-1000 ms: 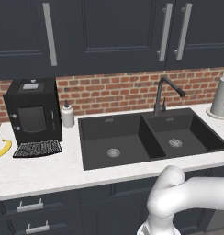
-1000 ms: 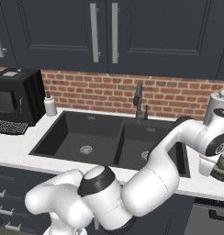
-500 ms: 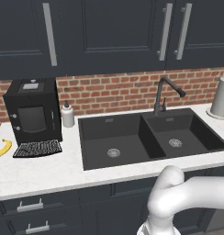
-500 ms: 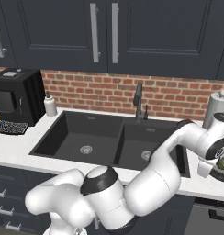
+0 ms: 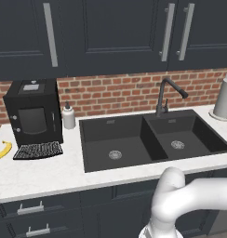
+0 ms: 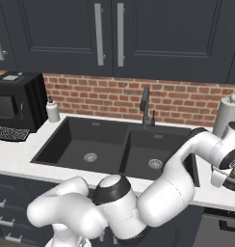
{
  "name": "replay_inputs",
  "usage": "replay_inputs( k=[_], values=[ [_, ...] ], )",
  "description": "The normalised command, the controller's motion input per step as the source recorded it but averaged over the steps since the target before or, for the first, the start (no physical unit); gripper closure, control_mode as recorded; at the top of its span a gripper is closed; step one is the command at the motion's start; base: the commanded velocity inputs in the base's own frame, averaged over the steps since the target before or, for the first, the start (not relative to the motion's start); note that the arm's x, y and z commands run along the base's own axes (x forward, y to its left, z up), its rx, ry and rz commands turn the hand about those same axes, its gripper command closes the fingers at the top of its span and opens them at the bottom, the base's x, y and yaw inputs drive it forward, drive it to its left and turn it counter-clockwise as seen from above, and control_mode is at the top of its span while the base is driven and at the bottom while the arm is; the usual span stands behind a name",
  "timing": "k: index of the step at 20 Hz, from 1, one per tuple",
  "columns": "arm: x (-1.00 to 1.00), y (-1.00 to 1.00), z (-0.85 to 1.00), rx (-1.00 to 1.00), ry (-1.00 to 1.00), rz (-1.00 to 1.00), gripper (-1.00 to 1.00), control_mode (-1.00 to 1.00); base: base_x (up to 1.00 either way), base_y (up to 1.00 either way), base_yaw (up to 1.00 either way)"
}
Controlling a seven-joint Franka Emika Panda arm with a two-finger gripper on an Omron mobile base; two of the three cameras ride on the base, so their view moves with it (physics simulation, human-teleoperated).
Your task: Pick the cucumber from the sink and place it in the bowl. Then pick the bowl and place it in the microwave. Then close the microwave door and press the start button.
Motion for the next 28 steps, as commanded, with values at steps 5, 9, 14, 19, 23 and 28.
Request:
replay_inputs(
  k=[5,9,14,19,23,28],
  values=[
    [0.04,-0.05,-0.16,0.01,0.00,0.01,-1.00,-1.00,0.00,0.00,0.00],
    [0.14,-0.03,-0.18,0.00,0.00,0.00,-1.00,-1.00,0.00,0.00,0.00],
    [0.09,-0.02,-0.13,0.02,0.00,0.00,-1.00,-1.00,0.00,0.00,0.00],
    [0.08,-0.08,-0.12,0.03,0.00,0.00,-1.00,-1.00,0.00,0.00,0.00],
    [0.00,-0.07,-0.16,0.02,0.00,0.00,-1.00,-1.00,0.00,0.00,0.00],
    [0.05,-0.05,-0.12,0.02,0.00,0.00,-1.00,-1.00,0.00,0.00,0.00]
  ],
)
